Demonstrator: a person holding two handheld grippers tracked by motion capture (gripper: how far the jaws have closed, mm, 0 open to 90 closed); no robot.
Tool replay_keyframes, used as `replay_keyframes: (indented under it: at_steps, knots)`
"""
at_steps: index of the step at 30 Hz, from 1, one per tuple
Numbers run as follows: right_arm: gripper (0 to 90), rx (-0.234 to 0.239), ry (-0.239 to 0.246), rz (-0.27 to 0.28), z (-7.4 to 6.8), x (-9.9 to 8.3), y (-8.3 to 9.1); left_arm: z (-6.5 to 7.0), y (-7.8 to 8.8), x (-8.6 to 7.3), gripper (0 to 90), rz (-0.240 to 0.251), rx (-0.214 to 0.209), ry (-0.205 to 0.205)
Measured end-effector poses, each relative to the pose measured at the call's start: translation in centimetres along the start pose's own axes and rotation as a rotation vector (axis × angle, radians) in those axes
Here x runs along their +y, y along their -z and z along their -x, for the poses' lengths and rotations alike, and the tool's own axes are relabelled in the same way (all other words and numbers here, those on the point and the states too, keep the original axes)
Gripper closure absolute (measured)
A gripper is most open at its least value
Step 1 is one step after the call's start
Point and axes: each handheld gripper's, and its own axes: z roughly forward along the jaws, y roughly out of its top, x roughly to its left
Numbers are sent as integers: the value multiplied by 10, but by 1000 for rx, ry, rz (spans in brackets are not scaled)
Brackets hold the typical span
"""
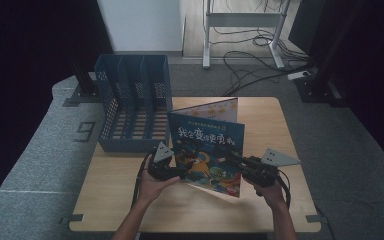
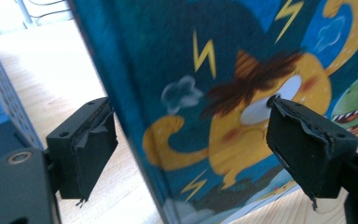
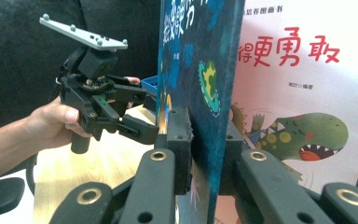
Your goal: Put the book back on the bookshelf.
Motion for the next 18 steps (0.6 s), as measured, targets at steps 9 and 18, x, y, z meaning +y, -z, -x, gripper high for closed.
replay_keyframes:
  at_steps: [9, 18]
  knots:
    - [775, -14, 10, -26, 2, -1, 2, 2, -5, 13, 144, 1, -30, -30]
    - [755, -22, 3, -36, 6, -4, 4, 1, -4, 23, 146, 29, -73, -45]
